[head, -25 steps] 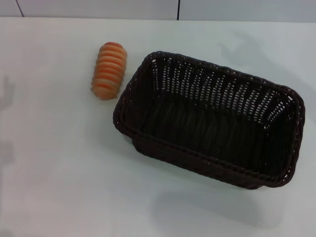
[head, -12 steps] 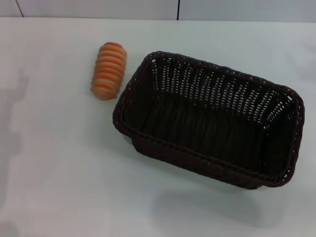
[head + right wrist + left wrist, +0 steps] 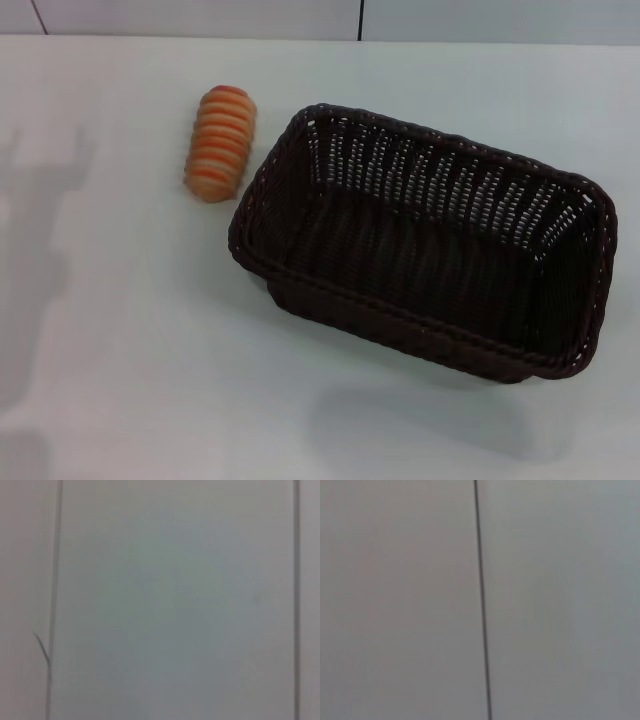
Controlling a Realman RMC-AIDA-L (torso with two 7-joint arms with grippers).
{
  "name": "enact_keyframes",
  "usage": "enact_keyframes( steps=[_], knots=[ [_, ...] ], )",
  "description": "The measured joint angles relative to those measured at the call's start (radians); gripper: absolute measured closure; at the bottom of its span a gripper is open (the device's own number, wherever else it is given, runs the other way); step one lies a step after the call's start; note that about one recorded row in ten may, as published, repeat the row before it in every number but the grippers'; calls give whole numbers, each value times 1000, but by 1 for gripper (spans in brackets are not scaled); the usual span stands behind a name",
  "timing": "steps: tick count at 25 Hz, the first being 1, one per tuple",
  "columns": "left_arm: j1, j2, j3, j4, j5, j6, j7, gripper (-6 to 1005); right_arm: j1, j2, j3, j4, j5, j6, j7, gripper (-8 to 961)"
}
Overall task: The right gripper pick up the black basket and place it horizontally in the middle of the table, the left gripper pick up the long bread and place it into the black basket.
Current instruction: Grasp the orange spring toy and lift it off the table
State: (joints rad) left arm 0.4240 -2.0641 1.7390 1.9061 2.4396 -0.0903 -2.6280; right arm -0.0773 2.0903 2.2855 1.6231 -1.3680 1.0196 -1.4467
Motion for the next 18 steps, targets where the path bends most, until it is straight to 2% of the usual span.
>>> enact_keyframes(
  steps=[1, 2, 3, 4, 5, 6, 7, 8, 9, 10, 11, 13, 14, 15, 16, 17, 18],
  knots=[
    [-21, -1, -21, 26, -1, 67, -3, 260, 2, 0, 8, -42, 15, 7, -45, 364],
    [-21, -1, -21, 26, -1, 67, -3, 260, 6, 0, 18, -86, 27, 18, -96, 364],
    [-44, -2, -48, 57, -3, 144, -6, 260, 12, -1, 29, -120, 32, 28, -138, 364],
    [-44, -2, -48, 57, -3, 144, -6, 260, 26, -3, 57, -188, 34, 43, -209, 364],
    [-44, -2, -48, 57, -3, 144, -6, 260, 26, -3, 57, -188, 34, 43, -209, 364],
    [-61, -2, -66, 77, -5, 200, -11, 261, 32, -4, 70, -217, 34, 46, -233, 364],
    [-123, -3, -138, 128, -5, 366, -49, 261, 37, -4, 83, -243, 34, 49, -256, 364],
    [-123, -3, -138, 128, -5, 366, -49, 261, 42, -5, 97, -265, 31, 50, -277, 364],
    [-169, -2, -179, 143, -6, 449, -73, 261, 49, -6, 116, -297, 16, 50, -305, 364],
    [-169, -2, -179, 143, -6, 449, -73, 262, 49, -6, 116, -297, 16, 50, -305, 364],
    [-318, 1, -323, 151, -29, 704, -117, 262, 52, -7, 126, -312, -5, 50, -315, 364],
    [-394, 1, -393, 145, -42, 812, -125, 262, 53, -7, 129, -315, -14, 49, -318, 364],
    [-459, 0, -448, 138, -51, 899, -128, 262, 52, -7, 130, -319, -28, 51, -324, 364],
    [-459, 0, -448, 138, -51, 899, -128, 263, 52, -7, 130, -319, -28, 51, -324, 364],
    [-507, -1, -487, 131, -52, 961, -131, 263, 52, -7, 128, -323, -37, 52, -326, 364],
    [-597, -2, -546, 118, -51, 1054, -134, 263, 52, -8, 127, -330, -45, 52, -328, 364],
    [-613, -2, -555, 116, -50, 1066, -135, 263, 52, -10, 125, -338, -52, 52, -330, 364]
  ],
)
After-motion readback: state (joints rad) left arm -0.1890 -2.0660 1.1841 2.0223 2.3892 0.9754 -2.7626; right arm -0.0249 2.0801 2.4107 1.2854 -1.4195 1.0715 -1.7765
